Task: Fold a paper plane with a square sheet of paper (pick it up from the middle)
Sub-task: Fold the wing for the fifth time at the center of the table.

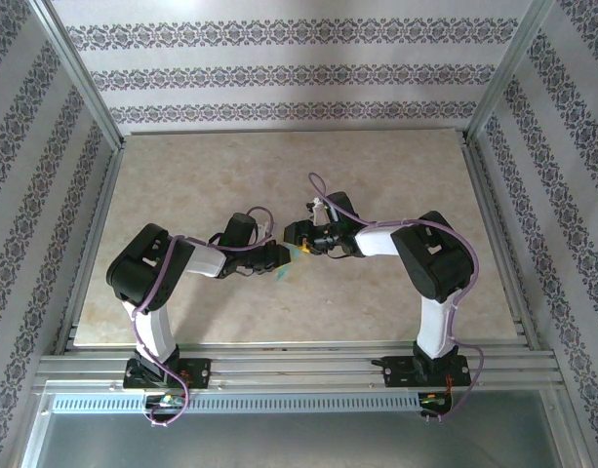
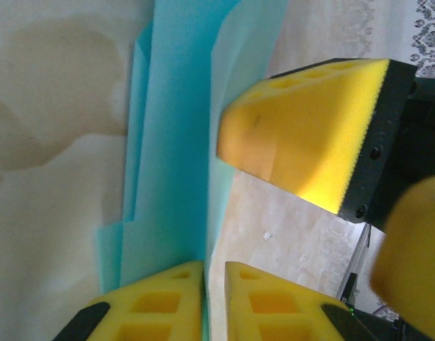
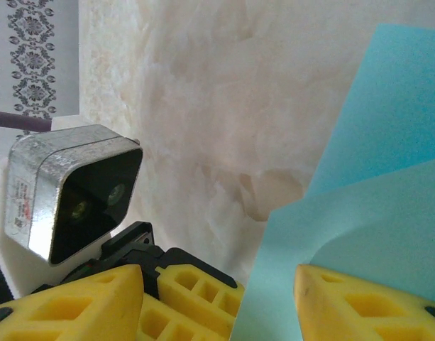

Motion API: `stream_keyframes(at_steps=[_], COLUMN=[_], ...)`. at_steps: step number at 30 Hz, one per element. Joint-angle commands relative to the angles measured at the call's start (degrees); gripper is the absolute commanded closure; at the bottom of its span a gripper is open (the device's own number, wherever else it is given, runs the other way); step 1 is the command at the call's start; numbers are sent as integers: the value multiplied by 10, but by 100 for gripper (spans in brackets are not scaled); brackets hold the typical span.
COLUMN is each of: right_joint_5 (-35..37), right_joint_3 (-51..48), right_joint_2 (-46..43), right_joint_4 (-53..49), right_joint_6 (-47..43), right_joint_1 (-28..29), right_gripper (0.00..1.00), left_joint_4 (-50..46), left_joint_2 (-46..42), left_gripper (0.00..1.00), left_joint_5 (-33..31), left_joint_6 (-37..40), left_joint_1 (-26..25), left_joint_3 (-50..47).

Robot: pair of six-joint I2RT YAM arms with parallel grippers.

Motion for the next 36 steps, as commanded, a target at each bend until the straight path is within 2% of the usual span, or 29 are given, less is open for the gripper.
stream_keyframes(at_steps=[1,4,10,20,29,36], right_joint_5=[-14,-11,-7,6,14,43], right_joint_3=[12,1,-20,-34,-3,0], right_joint_2=[7,-15,-51,-30,2,2], right_joint_4=[12,16,1,-9,-41,-75], right_joint_6=[4,3,-10,-15,-20,-21], right_joint_1=[5,-2,-7,-6,-3,-4], right_gripper=[41,41,41,43,46,47], left_joint_4=[-45,-45,-46,-60,-64,-69], left_joint_2=[21,19,20,21,22,20], left_gripper=[89,94,95,95,95,92], left_joint_5=[-49,-54,-52,-48,-45,-44], left_joint_6=[20,21,19,19,20,21], left_joint_1=[10,9,10,12,12,12], left_joint_3=[-10,-12,-9,-3,0,2])
